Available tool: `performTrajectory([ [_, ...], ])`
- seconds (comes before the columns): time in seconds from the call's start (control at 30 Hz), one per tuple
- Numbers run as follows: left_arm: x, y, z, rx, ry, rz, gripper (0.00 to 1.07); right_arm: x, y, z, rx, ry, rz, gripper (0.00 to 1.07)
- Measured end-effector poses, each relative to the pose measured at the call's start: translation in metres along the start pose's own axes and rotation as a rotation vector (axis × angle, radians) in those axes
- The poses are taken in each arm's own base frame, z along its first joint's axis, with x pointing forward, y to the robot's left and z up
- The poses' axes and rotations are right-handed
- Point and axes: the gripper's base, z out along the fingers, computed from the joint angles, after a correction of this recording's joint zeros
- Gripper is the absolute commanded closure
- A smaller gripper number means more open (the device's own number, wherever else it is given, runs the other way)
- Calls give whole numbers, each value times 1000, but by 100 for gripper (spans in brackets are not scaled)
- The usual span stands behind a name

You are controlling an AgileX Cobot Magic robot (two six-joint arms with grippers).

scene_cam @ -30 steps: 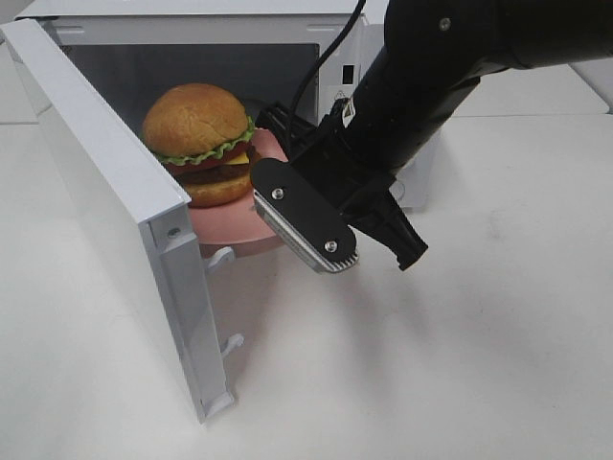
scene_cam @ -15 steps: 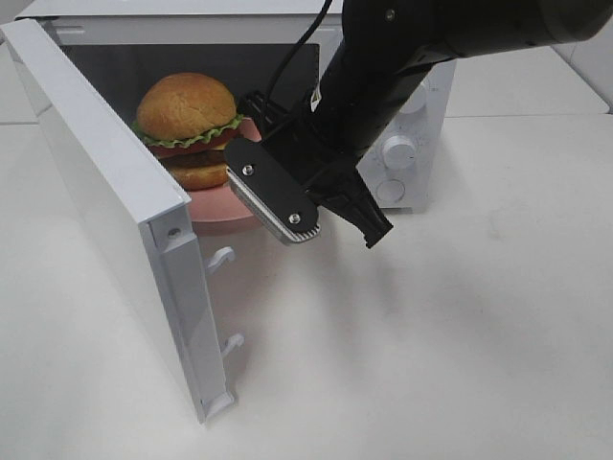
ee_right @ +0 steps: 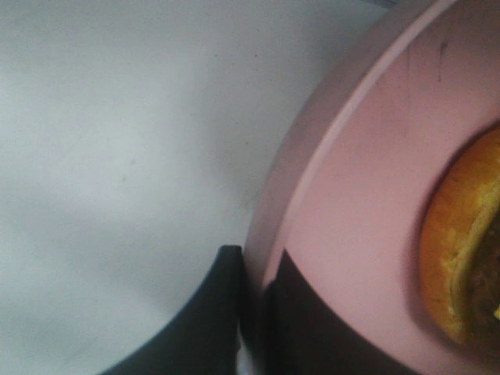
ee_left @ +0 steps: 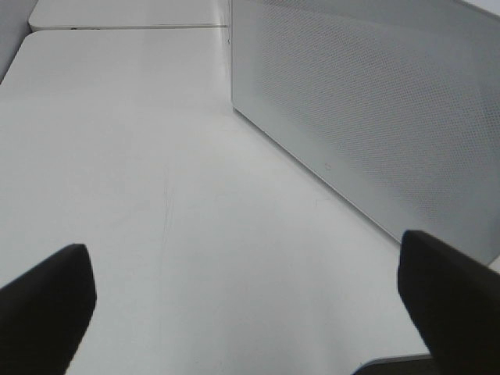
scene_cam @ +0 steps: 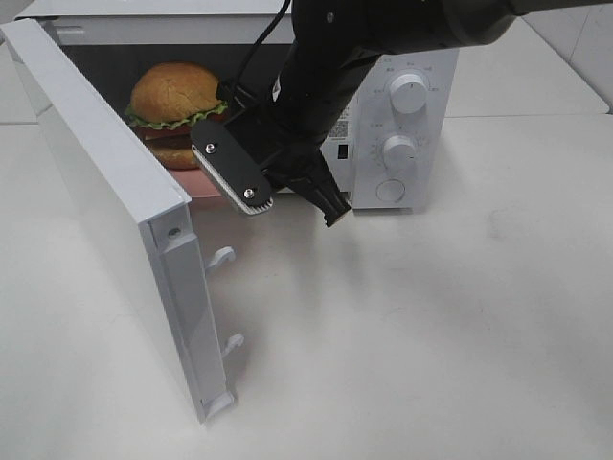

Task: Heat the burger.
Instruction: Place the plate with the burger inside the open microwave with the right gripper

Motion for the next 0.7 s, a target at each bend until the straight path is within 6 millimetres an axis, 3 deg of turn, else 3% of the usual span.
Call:
performTrajectory([
  [0.7, 0, 0, 0, 0, 0, 0, 9, 10, -46, 33, 79, 64, 36, 107],
])
